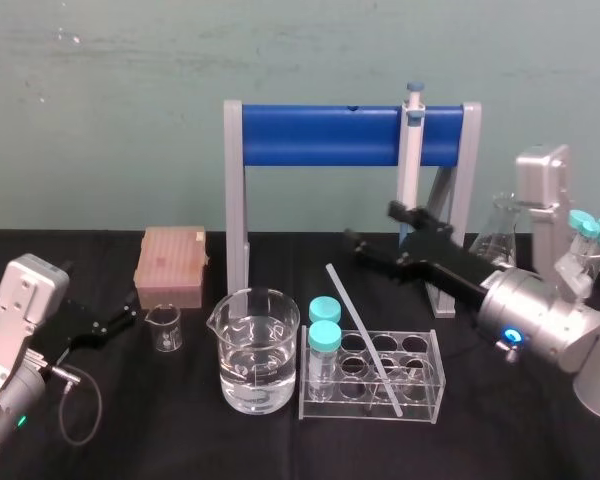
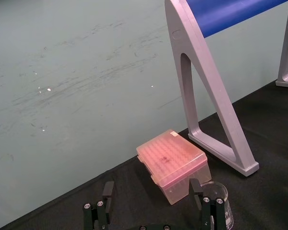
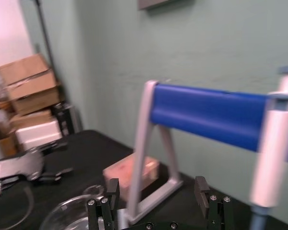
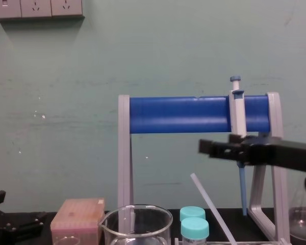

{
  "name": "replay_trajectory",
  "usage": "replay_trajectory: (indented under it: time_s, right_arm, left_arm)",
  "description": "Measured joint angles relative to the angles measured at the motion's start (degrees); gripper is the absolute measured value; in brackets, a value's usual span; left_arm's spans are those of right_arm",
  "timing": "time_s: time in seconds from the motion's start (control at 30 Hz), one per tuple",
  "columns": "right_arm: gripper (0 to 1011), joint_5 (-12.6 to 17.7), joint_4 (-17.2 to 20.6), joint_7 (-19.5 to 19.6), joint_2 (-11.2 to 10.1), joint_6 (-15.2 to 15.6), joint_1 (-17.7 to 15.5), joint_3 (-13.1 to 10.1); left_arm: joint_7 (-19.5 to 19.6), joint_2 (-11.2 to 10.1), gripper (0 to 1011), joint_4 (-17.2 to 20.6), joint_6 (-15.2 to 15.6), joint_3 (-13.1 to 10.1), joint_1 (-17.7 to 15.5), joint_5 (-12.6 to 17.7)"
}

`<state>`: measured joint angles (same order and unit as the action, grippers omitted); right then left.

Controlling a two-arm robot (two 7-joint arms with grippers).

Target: Pick up the stirring rod with one hand, then place it down.

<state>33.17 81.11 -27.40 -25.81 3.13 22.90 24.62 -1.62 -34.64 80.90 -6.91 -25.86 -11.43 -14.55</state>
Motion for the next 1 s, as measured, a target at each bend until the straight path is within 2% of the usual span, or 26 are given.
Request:
replay_trajectory:
  time_s: [0.13,0.43,1.0]
  right_arm:
    - [1003,-1.1,-0.6,-1.9,0.1,1.4,0.8,1.7]
    - [1003,-4.8,-3.1,-2.9,-0.5,4.7,2.3,4.8]
    - [1003,-7.1,-4.4,-3.3,0.3,5.1,2.8,5.4]
  left_arm:
    - [0.0,0.0,1000,0.0,0.0,0.0,0.0,0.0]
    - [0.0,0.0,1000,0.0,0.0,0.0,0.0,0.0]
    - [0.0,0.0,1000,0.0,0.0,0.0,0.0,0.0]
